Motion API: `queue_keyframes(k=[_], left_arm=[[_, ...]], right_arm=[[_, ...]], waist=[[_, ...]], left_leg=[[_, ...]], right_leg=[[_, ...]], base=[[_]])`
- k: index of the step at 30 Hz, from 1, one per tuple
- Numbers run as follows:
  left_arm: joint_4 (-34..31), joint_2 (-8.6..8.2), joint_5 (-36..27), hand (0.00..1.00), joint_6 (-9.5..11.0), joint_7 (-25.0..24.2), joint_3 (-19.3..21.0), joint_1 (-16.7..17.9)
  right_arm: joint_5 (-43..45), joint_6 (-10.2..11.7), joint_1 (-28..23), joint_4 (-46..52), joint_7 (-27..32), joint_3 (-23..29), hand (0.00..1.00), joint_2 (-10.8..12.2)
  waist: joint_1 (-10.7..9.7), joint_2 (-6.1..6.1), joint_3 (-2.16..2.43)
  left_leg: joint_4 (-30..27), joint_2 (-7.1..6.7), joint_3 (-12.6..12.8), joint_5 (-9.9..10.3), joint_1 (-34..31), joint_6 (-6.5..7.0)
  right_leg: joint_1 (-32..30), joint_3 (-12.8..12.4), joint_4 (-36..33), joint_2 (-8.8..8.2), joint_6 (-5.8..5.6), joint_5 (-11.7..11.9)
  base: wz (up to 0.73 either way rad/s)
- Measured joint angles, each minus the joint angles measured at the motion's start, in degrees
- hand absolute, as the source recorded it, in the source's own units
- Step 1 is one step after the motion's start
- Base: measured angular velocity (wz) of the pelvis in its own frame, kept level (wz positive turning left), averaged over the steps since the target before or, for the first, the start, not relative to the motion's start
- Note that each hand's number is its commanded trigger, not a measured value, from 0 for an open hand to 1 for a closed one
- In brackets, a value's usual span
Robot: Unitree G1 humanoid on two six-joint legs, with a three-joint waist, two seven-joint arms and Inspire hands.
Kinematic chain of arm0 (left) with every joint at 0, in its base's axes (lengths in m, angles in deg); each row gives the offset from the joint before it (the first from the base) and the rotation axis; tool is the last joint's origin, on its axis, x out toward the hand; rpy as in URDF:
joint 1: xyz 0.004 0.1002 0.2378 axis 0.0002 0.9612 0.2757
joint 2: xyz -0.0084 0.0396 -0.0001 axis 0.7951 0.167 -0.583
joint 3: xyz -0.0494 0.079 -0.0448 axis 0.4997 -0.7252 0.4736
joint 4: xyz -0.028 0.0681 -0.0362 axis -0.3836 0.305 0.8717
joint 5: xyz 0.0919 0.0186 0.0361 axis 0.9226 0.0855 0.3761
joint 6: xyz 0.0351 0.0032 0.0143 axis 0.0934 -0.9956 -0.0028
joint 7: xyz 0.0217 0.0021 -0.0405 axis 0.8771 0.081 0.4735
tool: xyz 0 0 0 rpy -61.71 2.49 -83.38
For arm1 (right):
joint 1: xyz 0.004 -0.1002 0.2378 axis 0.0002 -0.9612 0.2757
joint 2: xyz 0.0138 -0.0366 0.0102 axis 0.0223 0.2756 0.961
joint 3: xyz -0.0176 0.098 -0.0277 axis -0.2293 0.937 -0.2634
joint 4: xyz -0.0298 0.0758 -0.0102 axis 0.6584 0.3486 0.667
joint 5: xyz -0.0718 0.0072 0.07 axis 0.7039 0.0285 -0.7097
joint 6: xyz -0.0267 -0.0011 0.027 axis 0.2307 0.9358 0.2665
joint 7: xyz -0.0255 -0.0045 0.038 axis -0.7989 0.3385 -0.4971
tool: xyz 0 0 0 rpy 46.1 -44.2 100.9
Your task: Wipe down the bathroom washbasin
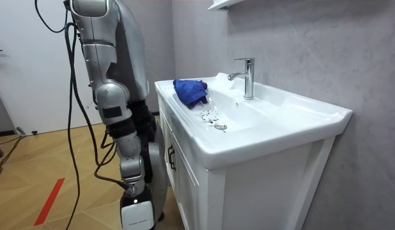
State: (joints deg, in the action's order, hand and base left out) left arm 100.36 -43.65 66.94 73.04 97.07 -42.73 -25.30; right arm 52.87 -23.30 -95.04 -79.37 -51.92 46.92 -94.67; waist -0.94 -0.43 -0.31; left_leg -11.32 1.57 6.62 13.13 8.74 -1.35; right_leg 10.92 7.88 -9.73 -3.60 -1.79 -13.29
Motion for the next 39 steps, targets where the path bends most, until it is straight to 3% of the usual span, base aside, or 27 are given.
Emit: queue_keyframes(k=[7,20,32,36,39], left_arm=[[0.15,-0.56,-5.65,0.00,2.20,3.79,2.00,0.83],[0.03,-0.75,-6.71,0.00,2.67,5.34,2.59,1.59],[0.12,-1.25,-14.40,0.00,3.41,7.67,3.11,2.35],[-0.25,-1.23,-16.50,0.00,3.89,9.20,6.38,2.50],[-3.04,-1.18,-19.47,0.00,4.61,13.35,9.07,3.00]], right_arm=[[0.09,0.06,0.02,-0.04,0.06,0.94,0.00,-0.11],[-0.34,0.46,-0.07,-0.04,0.56,1.02,0.00,-0.14],[-1.70,0.41,-0.07,-0.09,1.68,0.94,0.00,-0.77],[-2.37,0.43,-0.14,-0.07,1.75,0.96,0.00,-1.12],[-2.58,0.48,-0.49,0.02,1.76,0.85,0.00,-1.36]], waist=[[-0.04,0.30,0.01],[-0.08,0.37,0.11],[-0.07,1.16,-0.01],[0.59,1.24,0.04],[2.34,1.32,0.03]], left_leg=[[0.74,-0.02,0.04,0.00,-0.13,0.00],[0.78,-0.02,0.22,0.00,-0.39,0.00],[0.81,-0.12,-0.11,0.01,-0.29,0.03],[0.34,-0.19,-0.66,0.02,-0.56,0.06],[0.38,-0.19,-0.71,0.02,-0.48,0.06]], right_leg=[[-0.35,0.11,0.08,0.00,-0.01,0.00],[-0.71,0.20,-0.19,-0.04,-0.01,0.01],[-0.70,0.35,-0.82,-0.18,-0.02,0.00],[-0.71,0.55,-0.88,-0.26,-0.03,0.00],[-0.53,0.69,-0.81,-0.25,-0.04,-0.01]], base=[[0.00],[0.00],[0.00],[0.02],[0.02]])
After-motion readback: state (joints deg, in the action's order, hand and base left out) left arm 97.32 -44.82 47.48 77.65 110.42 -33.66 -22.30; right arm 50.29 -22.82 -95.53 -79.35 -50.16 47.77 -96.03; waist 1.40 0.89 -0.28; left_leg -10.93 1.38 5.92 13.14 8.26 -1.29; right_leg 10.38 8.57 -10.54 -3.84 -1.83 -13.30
